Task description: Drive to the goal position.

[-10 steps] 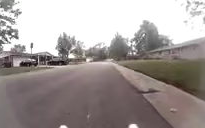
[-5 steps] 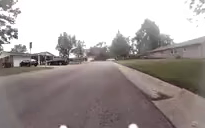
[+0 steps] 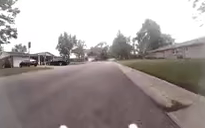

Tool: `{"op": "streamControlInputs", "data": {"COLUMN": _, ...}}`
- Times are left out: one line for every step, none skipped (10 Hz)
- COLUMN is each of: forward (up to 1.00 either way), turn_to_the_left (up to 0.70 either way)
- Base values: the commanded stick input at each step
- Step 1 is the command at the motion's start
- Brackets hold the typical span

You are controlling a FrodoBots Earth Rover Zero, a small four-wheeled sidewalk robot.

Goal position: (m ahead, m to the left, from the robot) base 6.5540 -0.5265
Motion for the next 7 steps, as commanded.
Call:
{"op": "streamControlInputs", "data": {"forward": 1.00, "turn_to_the_left": 0.00}}
{"op": "streamControlInputs", "data": {"forward": 1.00, "turn_to_the_left": 0.00}}
{"op": "streamControlInputs", "data": {"forward": 1.00, "turn_to_the_left": 0.00}}
{"op": "streamControlInputs", "data": {"forward": 1.00, "turn_to_the_left": 0.00}}
{"op": "streamControlInputs", "data": {"forward": 1.00, "turn_to_the_left": 0.00}}
{"op": "streamControlInputs", "data": {"forward": 1.00, "turn_to_the_left": 0.00}}
{"op": "streamControlInputs", "data": {"forward": 1.00, "turn_to_the_left": 0.00}}
